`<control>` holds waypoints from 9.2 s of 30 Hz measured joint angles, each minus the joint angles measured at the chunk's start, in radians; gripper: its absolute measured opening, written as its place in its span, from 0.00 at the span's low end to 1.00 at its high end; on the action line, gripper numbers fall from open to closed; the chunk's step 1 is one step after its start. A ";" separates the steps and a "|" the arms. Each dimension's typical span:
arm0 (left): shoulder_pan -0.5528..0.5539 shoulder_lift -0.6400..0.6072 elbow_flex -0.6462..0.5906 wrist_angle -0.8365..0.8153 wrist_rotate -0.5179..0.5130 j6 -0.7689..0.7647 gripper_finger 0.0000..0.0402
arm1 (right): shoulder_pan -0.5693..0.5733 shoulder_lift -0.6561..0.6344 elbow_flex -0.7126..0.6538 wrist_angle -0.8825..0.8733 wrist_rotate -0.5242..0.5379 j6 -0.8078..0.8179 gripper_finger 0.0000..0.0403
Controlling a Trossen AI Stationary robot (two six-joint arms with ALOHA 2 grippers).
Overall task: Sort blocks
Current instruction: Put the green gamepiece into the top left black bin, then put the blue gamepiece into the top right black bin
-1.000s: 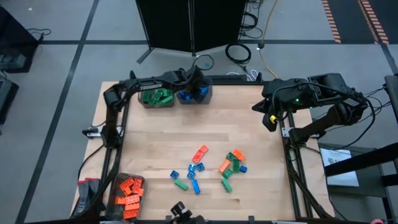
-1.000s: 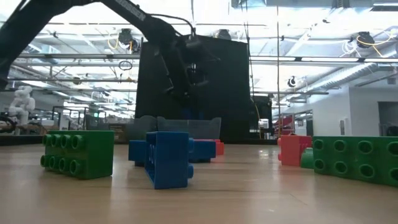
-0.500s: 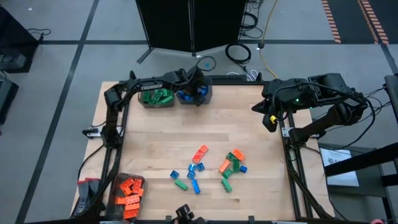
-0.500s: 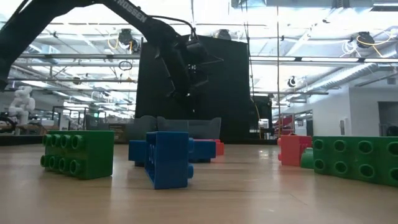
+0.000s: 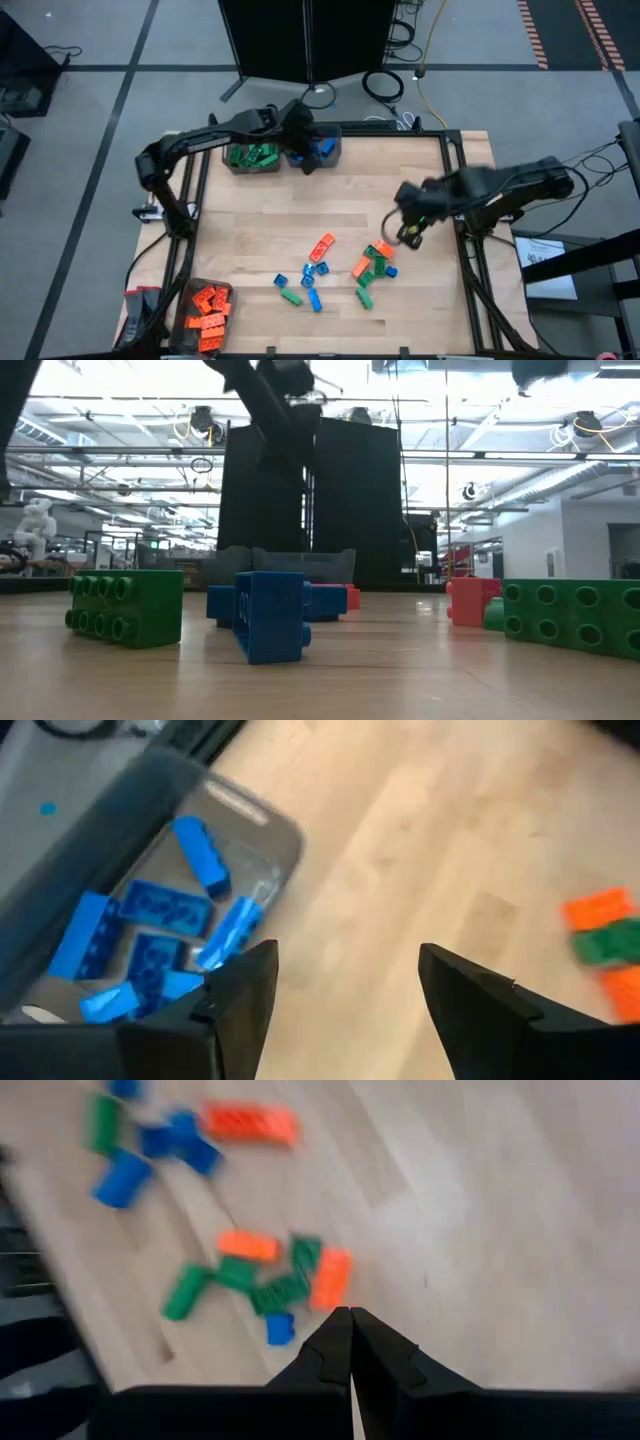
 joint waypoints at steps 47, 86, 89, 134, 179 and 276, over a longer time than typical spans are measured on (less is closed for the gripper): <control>-0.426 -0.318 0.000 -0.209 -0.137 -0.264 0.61 | -0.229 0.572 -0.222 0.777 -0.098 -0.290 0.00; -0.439 -0.418 -0.001 -0.311 -0.190 -0.289 0.61 | -0.097 0.521 -0.370 0.594 -0.116 -0.071 0.00; -0.439 -0.418 -0.001 -0.315 -0.201 -0.287 0.61 | -0.181 0.522 -0.331 0.687 -0.066 -0.178 0.00; -0.183 0.044 -0.525 0.156 -0.470 -0.553 0.61 | -0.033 -0.008 0.422 0.008 0.319 -0.166 0.00; -0.083 -0.220 -0.375 0.019 -0.655 -0.492 0.30 | -0.033 0.018 0.422 -0.073 0.321 -0.228 0.00; -0.344 0.178 -0.618 0.847 -0.565 -0.641 0.61 | -0.034 0.019 0.380 -0.057 0.224 -0.166 0.00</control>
